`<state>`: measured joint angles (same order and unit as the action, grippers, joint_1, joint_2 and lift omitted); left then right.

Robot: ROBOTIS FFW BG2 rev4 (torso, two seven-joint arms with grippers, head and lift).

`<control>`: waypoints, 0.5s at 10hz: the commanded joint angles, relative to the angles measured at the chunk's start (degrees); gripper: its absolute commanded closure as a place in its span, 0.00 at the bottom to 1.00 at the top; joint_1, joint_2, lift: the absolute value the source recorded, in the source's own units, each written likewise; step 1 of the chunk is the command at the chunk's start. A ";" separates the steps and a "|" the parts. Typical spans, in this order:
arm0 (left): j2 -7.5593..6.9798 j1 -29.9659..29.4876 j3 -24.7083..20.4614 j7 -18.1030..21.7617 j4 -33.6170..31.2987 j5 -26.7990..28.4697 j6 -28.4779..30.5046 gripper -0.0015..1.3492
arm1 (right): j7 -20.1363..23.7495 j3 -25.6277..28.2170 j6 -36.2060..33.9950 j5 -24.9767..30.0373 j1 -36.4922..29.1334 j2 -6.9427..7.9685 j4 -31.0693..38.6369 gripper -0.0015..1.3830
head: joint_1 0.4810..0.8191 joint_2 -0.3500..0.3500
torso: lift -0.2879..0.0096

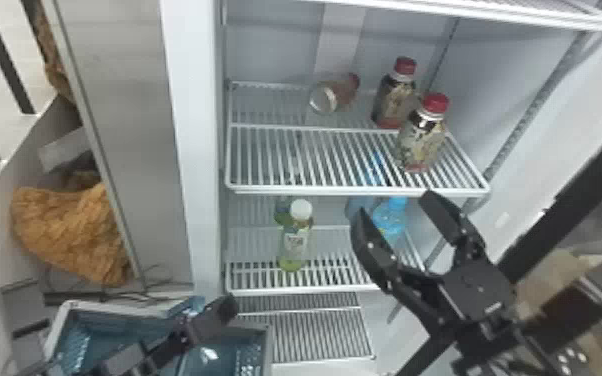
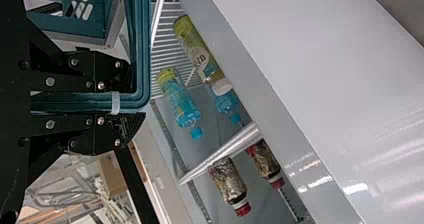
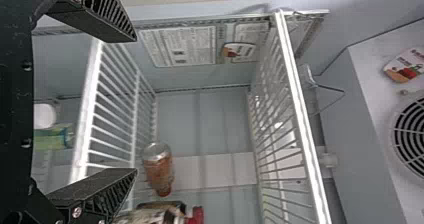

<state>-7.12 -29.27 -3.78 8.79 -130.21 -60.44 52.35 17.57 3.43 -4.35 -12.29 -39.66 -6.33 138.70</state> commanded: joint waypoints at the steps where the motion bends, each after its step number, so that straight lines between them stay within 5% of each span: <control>1: 0.00 -0.26 -0.33 0.09 -0.08 -0.11 -0.05 0.89 | 0.45 0.80 0.00 0.52 -4.92 0.00 2.28 0.09 | 0.63 0.22 | 0.74; 5: 0.00 -1.95 -1.48 0.09 -0.92 0.00 0.52 0.89 | 1.94 3.77 -1.83 -0.05 -10.12 0.70 3.82 0.09 | 0.63 0.18 | 0.74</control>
<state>-7.12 -30.84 -5.04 8.88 -131.05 -60.54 52.69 19.40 7.04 -5.93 -12.72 -49.73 -5.76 142.43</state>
